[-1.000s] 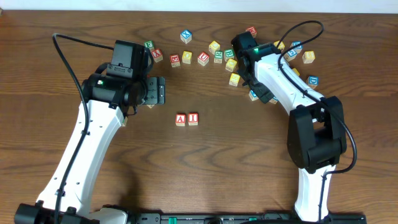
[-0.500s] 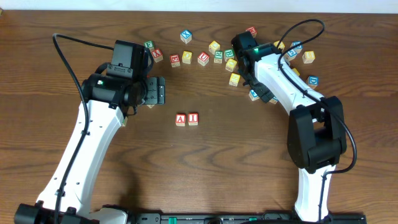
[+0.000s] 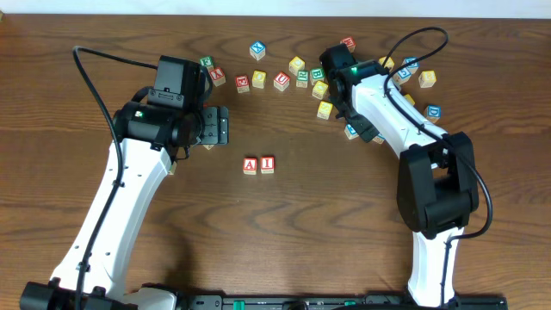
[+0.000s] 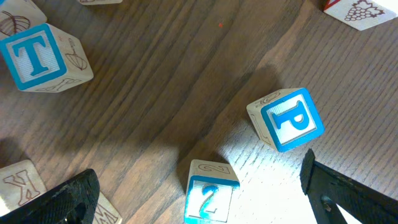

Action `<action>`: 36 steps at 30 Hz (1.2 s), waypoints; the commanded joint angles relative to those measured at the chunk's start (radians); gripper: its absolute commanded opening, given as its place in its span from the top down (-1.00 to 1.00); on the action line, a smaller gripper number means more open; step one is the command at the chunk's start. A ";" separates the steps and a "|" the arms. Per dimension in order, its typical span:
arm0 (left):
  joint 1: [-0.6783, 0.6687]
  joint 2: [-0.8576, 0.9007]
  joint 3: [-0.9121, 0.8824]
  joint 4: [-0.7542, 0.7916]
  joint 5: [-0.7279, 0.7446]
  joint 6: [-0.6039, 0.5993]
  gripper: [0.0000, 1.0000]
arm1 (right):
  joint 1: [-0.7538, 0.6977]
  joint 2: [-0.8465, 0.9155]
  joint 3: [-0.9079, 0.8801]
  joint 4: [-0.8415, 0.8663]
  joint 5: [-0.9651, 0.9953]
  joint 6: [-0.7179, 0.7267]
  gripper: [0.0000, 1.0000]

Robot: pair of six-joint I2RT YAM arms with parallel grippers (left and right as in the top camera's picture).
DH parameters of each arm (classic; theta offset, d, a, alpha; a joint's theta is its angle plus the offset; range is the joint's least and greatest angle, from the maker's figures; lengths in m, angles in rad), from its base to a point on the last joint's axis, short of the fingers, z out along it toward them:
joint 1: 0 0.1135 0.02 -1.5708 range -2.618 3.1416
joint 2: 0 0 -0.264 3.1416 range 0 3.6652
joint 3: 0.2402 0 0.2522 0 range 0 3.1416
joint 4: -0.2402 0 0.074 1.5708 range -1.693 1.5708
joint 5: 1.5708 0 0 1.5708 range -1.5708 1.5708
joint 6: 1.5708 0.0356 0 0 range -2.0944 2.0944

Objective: Spell out AI2
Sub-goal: 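Lower the right gripper around the blue 2 block and close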

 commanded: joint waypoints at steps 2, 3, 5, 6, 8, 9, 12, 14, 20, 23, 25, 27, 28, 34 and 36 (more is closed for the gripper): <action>0.001 -0.004 0.017 -0.003 -0.013 0.009 -0.69 | 0.004 0.034 -0.009 -0.001 0.019 0.006 -0.98; 0.001 -0.003 0.017 -0.003 -0.013 0.009 -0.69 | 0.004 0.038 -0.009 -0.001 0.018 0.006 -0.98; 0.001 -0.004 0.017 -0.003 -0.013 0.009 -0.69 | 0.004 0.045 -0.009 -0.001 0.012 0.006 -0.98; 0.001 -0.004 0.017 -0.003 -0.013 0.009 -0.70 | 0.004 0.047 -0.009 -0.001 0.012 0.006 -0.98; 0.001 -0.004 0.017 -0.003 -0.013 0.009 -0.69 | 0.004 0.049 -0.009 -0.001 0.011 0.006 -0.99; 0.001 -0.004 0.017 -0.003 -0.013 0.009 -0.69 | 0.004 0.050 -0.009 0.000 0.009 0.006 -0.99; 0.001 -0.004 0.017 -0.003 -0.013 0.009 -0.69 | 0.004 0.050 -0.009 0.006 0.008 0.006 -0.99; 0.001 -0.003 0.017 -0.003 -0.013 0.009 -0.69 | 0.004 0.050 -0.009 0.011 0.008 0.006 -0.99; 0.001 -0.004 0.017 -0.003 -0.013 0.009 -0.69 | 0.004 0.051 -0.009 0.019 0.008 0.006 -0.97; 0.001 -0.004 0.017 -0.003 -0.013 0.009 -0.69 | 0.004 0.054 -0.010 0.019 0.009 0.006 -0.98; 0.001 -0.003 0.017 -0.003 -0.013 0.009 -0.69 | 0.004 0.058 -0.011 0.018 0.008 0.006 -0.97; 0.001 -0.004 0.017 -0.003 -0.013 0.009 -0.69 | 0.004 0.063 -0.014 0.018 0.009 0.006 -0.97; 0.001 -0.003 0.017 -0.003 -0.013 0.009 -0.69 | 0.004 0.065 -0.014 0.018 0.008 0.006 -0.97; 0.001 -0.004 0.017 -0.003 -0.013 0.009 -0.69 | 0.004 0.074 -0.014 0.018 0.001 0.006 -0.98; 0.001 -0.004 0.017 -0.003 -0.013 0.009 -0.69 | 0.004 0.074 -0.014 0.019 0.000 0.006 -0.98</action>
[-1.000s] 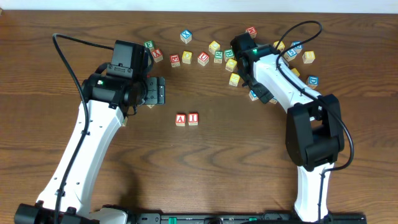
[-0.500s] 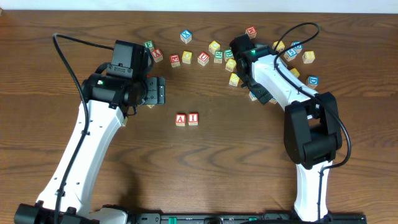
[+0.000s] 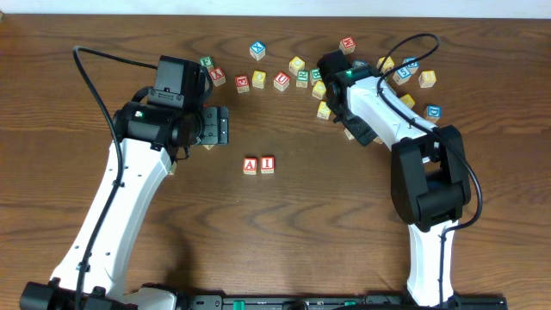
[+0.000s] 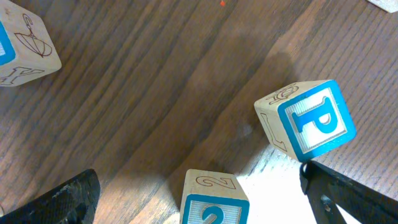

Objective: Spell out AI2
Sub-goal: 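Lower the right gripper around the blue 2 block and close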

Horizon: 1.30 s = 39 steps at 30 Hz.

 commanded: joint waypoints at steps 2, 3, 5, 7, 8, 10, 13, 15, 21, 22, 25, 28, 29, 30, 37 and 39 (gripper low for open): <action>0.001 -0.003 0.017 -0.003 -0.013 0.008 -0.69 | 0.004 0.013 -0.012 0.000 0.010 0.006 -0.98; 0.001 -0.003 0.017 -0.003 -0.013 0.008 -0.69 | 0.004 0.013 -0.012 0.000 0.010 0.006 -0.98; 0.001 -0.004 0.017 -0.003 -0.013 0.008 -0.69 | 0.004 0.013 -0.012 0.006 0.010 0.006 -0.97; 0.001 -0.003 0.017 -0.003 -0.013 0.008 -0.69 | 0.004 0.013 -0.012 0.010 0.010 0.006 -0.96; 0.001 -0.004 0.017 -0.003 -0.013 0.008 -0.69 | 0.004 0.013 -0.012 0.011 0.010 0.006 -0.94; 0.001 -0.004 0.017 -0.003 -0.013 0.008 -0.69 | 0.004 0.013 -0.012 0.010 0.010 0.006 -0.82; 0.001 -0.004 0.017 -0.003 -0.013 0.008 -0.69 | 0.004 0.013 -0.012 0.010 0.010 0.006 -0.76; 0.001 -0.004 0.017 -0.003 -0.013 0.008 -0.69 | 0.004 0.013 -0.012 0.010 0.010 0.006 -0.70; 0.001 -0.003 0.017 -0.003 -0.013 0.008 -0.69 | 0.005 0.013 -0.013 0.006 0.009 0.006 -0.41; 0.001 -0.003 0.017 -0.003 -0.013 0.008 -0.69 | 0.006 0.013 -0.013 0.006 0.009 0.006 -0.41; 0.001 -0.004 0.017 -0.003 -0.013 0.008 -0.69 | 0.011 0.013 -0.013 0.006 0.008 0.006 -0.43; 0.001 -0.003 0.017 -0.003 -0.013 0.008 -0.69 | 0.015 0.013 -0.018 0.006 -0.003 0.006 -0.47; 0.001 -0.003 0.017 -0.003 -0.013 0.008 -0.69 | 0.016 0.013 -0.019 0.005 -0.009 0.007 -0.50; 0.001 -0.004 0.017 -0.003 -0.013 0.008 -0.69 | 0.016 0.013 -0.021 0.005 -0.015 0.007 -0.52; 0.001 -0.003 0.017 -0.003 -0.013 0.008 -0.69 | 0.016 0.013 -0.022 -0.006 -0.035 0.042 -0.54; 0.001 -0.003 0.017 -0.003 -0.013 0.008 -0.69 | 0.016 0.013 -0.022 -0.012 -0.035 0.045 -0.54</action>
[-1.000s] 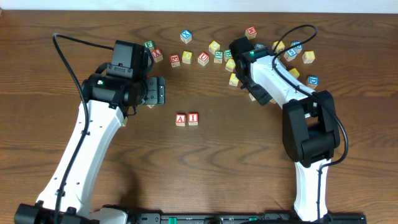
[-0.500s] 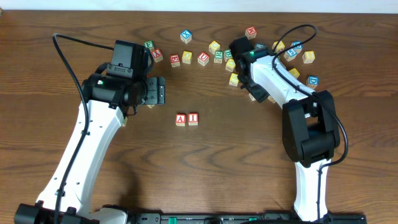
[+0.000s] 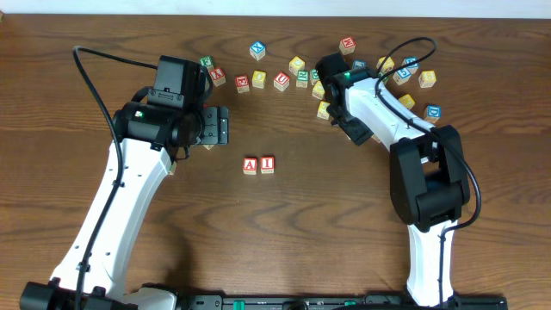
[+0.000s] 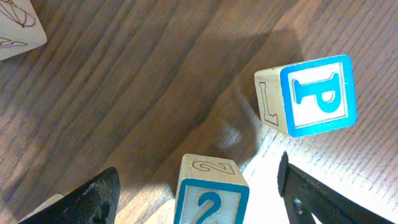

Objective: Spell out AI2
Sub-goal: 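Lower the right gripper around the blue 2 block and close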

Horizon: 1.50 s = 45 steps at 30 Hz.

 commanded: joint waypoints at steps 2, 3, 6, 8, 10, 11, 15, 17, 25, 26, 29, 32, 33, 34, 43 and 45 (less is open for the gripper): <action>0.001 -0.004 0.017 -0.003 -0.013 0.006 -0.69 | 0.009 0.012 -0.011 -0.012 0.005 0.030 -0.54; 0.001 -0.003 0.017 -0.003 -0.013 0.006 -0.69 | 0.009 0.012 -0.012 -0.013 0.005 0.030 -0.53; 0.001 -0.003 0.017 -0.003 -0.013 0.006 -0.70 | 0.011 0.012 -0.012 -0.018 0.001 0.039 -0.53; 0.001 -0.004 0.017 -0.003 -0.013 0.006 -0.70 | 0.013 0.012 -0.012 -0.025 -0.007 0.059 -0.53; 0.001 -0.004 0.017 -0.003 -0.013 0.006 -0.70 | 0.014 0.012 -0.012 -0.031 -0.019 0.076 -0.53; 0.001 -0.004 0.017 -0.003 -0.013 0.006 -0.69 | 0.014 0.012 -0.012 -0.031 -0.022 0.077 -0.53; 0.001 -0.004 0.017 -0.003 -0.013 0.006 -0.70 | 0.015 0.012 -0.012 -0.034 -0.026 0.079 -0.52; 0.001 -0.004 0.017 -0.003 -0.013 0.006 -0.69 | 0.015 0.012 -0.012 -0.035 -0.041 0.080 -0.50; 0.001 -0.003 0.017 -0.003 -0.013 0.006 -0.69 | 0.013 0.012 -0.012 -0.014 -0.094 0.123 -0.49; 0.001 -0.004 0.017 -0.003 -0.013 0.006 -0.69 | 0.013 0.012 -0.012 -0.011 -0.097 0.123 -0.50; 0.001 -0.004 0.017 -0.003 -0.013 0.006 -0.69 | 0.013 0.012 -0.012 0.000 -0.097 0.123 -0.51; 0.001 -0.003 0.017 -0.003 -0.013 0.006 -0.69 | 0.011 0.012 -0.012 0.018 -0.096 0.130 -0.52; 0.001 -0.003 0.017 -0.003 -0.013 0.006 -0.70 | 0.011 0.012 -0.012 0.018 -0.096 0.144 -0.52; 0.001 -0.003 0.017 -0.003 -0.013 0.006 -0.69 | 0.010 0.012 -0.012 0.018 -0.097 0.155 -0.53; 0.001 -0.003 0.017 -0.003 -0.013 0.006 -0.70 | 0.005 0.012 -0.012 0.013 -0.095 0.230 -0.53; 0.001 -0.004 0.017 -0.003 -0.013 0.006 -0.69 | 0.004 0.012 -0.012 0.014 -0.095 0.247 -0.53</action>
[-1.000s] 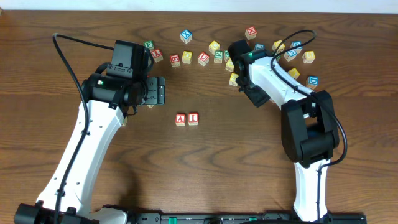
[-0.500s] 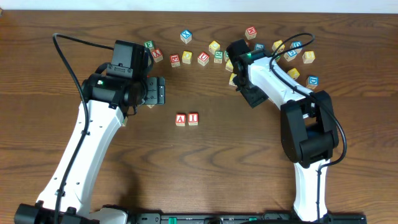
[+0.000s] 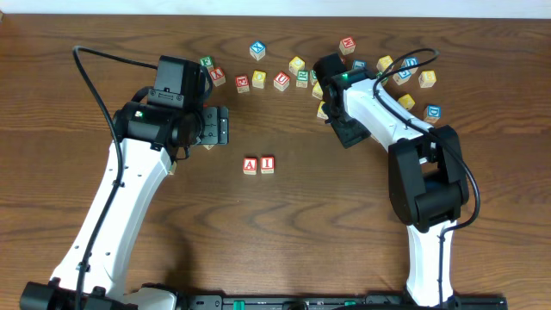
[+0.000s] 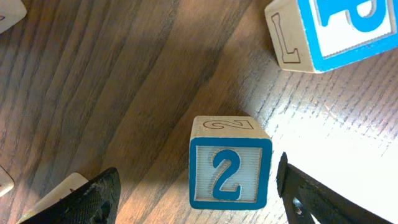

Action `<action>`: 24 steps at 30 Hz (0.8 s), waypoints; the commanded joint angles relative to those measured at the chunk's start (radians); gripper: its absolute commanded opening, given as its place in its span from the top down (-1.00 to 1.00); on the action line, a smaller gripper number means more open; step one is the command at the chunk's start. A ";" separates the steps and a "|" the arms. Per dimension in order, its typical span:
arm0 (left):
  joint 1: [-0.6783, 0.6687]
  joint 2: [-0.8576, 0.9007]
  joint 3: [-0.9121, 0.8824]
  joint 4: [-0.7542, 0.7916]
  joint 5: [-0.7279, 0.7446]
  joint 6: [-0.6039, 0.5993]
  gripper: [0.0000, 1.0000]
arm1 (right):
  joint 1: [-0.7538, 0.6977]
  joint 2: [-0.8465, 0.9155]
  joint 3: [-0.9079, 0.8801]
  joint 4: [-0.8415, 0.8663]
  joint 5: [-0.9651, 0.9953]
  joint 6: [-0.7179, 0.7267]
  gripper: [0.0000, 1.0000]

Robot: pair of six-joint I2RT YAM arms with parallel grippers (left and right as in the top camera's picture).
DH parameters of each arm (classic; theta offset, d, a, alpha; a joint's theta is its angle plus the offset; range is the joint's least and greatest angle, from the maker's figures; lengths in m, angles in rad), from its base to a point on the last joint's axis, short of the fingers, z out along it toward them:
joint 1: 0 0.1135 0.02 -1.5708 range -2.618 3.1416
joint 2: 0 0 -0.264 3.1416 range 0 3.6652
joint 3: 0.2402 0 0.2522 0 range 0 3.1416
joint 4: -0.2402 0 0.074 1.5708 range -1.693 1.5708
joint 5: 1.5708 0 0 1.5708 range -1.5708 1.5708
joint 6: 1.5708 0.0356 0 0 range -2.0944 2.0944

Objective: Spell out AI2
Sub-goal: 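Lower the right gripper around the blue 2 block and close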

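Two red-lettered blocks, A [image 3: 250,165] and I [image 3: 268,164], lie side by side at mid-table. A blue 2 block [image 4: 230,171] lies face up on the wood between the fingers of my right gripper [image 4: 199,183]. That gripper is open, with a gap on each side of the block. In the overhead view the right gripper [image 3: 346,131] hangs at the near edge of the block scatter and hides the 2 block. My left gripper [image 3: 220,127] hovers left of centre, open and holding nothing.
Several letter blocks [image 3: 297,73] are scattered along the far side of the table. A blue P block [image 4: 336,28] lies just beyond the 2 block, and a pale block corner [image 4: 62,190] sits by the left finger. A small block [image 3: 208,146] lies under the left gripper.
My right gripper has shifted so the 2 block, then cut off at the bottom of its view, now sits whole between the fingers. The P block has slid to the upper right. The left arm has not moved.
The A and I blocks have lain together at mid-table throughout, and the left arm has stayed still. My open right gripper was over the P, T and 2 blocks. At each later moment it was closer to the 2 block, and it now straddles it.
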 commanded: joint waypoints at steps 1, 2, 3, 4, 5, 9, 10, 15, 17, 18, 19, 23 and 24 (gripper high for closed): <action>0.001 -0.003 0.017 -0.003 -0.013 0.006 -0.70 | -0.008 0.012 -0.008 -0.003 0.013 0.066 -0.53; 0.001 -0.003 0.017 -0.003 -0.013 0.006 -0.69 | -0.009 0.012 -0.008 -0.002 0.013 0.066 -0.53; 0.001 -0.004 0.017 -0.003 -0.013 0.006 -0.69 | -0.010 0.012 -0.008 -0.002 0.013 0.066 -0.53; 0.001 -0.003 0.017 -0.003 -0.013 0.006 -0.70 | -0.013 0.012 -0.008 -0.003 0.013 0.066 -0.53; 0.001 -0.003 0.017 -0.003 -0.013 0.006 -0.69 | -0.015 0.012 -0.008 -0.003 0.013 0.066 -0.54; 0.001 -0.003 0.017 -0.003 -0.013 0.006 -0.69 | -0.027 0.012 -0.008 -0.006 0.013 0.066 -0.56; 0.001 -0.003 0.017 -0.003 -0.013 0.006 -0.69 | -0.032 0.012 -0.008 -0.006 0.013 0.066 -0.56; 0.001 -0.003 0.017 -0.003 -0.013 0.006 -0.69 | -0.054 0.012 -0.008 -0.019 -0.017 0.065 -0.54; 0.001 -0.003 0.017 -0.003 -0.013 0.006 -0.69 | -0.054 0.012 -0.008 -0.019 -0.017 0.065 -0.50; 0.001 -0.003 0.017 -0.003 -0.013 0.006 -0.69 | -0.054 0.012 -0.008 -0.018 -0.016 0.065 -0.50; 0.001 -0.003 0.017 -0.003 -0.013 0.006 -0.70 | -0.054 0.012 -0.008 -0.018 -0.016 0.065 -0.48; 0.001 -0.003 0.017 -0.003 -0.013 0.006 -0.69 | -0.053 0.012 -0.008 -0.018 -0.016 0.065 -0.29; 0.001 -0.003 0.017 -0.003 -0.013 0.006 -0.69 | -0.053 0.012 -0.008 -0.018 -0.017 0.065 -0.25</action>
